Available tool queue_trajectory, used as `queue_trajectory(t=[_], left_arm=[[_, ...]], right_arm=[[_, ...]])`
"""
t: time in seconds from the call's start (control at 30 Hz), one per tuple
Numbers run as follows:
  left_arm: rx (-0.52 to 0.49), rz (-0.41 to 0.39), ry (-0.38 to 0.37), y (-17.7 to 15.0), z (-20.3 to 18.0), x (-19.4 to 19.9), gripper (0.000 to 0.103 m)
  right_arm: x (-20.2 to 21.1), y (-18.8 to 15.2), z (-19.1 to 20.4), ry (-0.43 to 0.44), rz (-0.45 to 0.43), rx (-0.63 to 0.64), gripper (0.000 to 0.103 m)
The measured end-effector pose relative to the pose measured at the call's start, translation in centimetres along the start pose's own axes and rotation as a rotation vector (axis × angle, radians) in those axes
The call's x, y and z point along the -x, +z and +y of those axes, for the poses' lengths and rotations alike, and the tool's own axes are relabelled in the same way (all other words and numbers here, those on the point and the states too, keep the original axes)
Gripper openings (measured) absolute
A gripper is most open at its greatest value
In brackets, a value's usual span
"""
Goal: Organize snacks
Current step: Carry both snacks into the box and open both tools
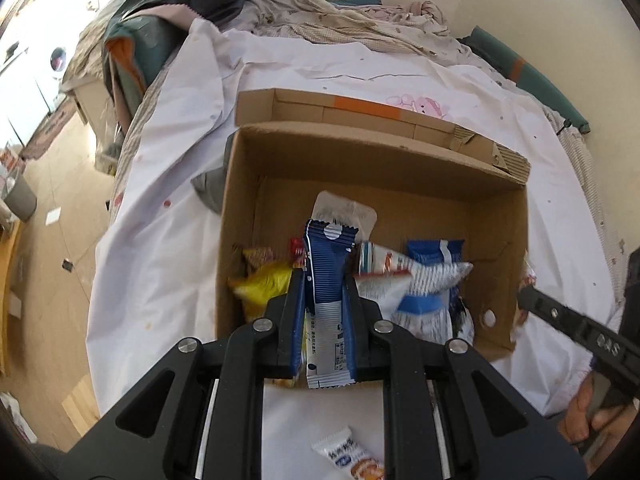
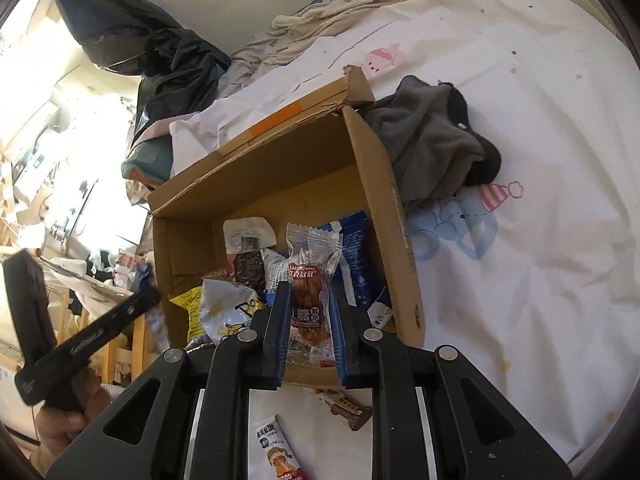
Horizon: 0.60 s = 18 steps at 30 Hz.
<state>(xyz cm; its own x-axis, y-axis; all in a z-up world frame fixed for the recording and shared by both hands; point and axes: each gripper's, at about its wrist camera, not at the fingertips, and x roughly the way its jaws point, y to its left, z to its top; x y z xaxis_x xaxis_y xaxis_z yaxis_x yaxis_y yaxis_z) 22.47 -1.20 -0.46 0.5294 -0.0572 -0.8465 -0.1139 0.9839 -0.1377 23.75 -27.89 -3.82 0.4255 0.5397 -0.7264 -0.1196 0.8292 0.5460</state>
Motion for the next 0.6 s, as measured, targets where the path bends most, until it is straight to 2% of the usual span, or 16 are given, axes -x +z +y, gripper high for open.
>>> queue_trajectory(t=[0.23, 0.4, 0.6], left_arm=[[-0.069, -0.041, 0.082, 1.6, -1.1, -1.5, 0.014], [-0.087, -0.058, 0.059, 1.8, -1.3, -1.8, 0.014], [-0.106, -0.057, 0.121, 1.5, -1.6, -2.5, 0.014]], right_arm=[[-0.3, 0.3, 0.3, 0.004, -0.008, 0.018, 0.02], [-0.9, 0.5, 0.0, 0.007, 0.014, 0.0, 0.021], [-1.0, 0.6, 0.0, 0.006, 0.009, -0.002, 0.023]])
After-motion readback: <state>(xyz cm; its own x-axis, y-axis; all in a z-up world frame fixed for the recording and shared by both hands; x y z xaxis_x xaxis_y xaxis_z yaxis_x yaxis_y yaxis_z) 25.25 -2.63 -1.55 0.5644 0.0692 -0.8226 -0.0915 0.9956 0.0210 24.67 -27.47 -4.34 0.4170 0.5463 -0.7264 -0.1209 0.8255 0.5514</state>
